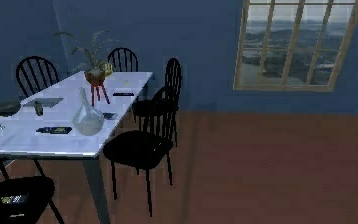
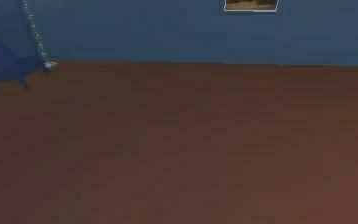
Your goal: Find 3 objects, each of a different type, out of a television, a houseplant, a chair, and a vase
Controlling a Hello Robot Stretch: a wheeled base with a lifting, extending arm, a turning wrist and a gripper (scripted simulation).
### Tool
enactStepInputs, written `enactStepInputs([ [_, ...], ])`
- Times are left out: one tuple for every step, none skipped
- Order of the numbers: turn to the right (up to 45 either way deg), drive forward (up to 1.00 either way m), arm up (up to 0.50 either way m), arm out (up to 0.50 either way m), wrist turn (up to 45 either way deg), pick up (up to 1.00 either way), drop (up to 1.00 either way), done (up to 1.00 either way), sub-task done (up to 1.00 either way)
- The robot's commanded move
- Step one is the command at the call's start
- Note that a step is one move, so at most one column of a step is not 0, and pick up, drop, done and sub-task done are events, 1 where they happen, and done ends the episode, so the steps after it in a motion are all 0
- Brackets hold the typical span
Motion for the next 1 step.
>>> enactStepInputs([
  [3.0,0.00,0.00,0.00,0.0,0.00,0.00,0.00,0.00],
])
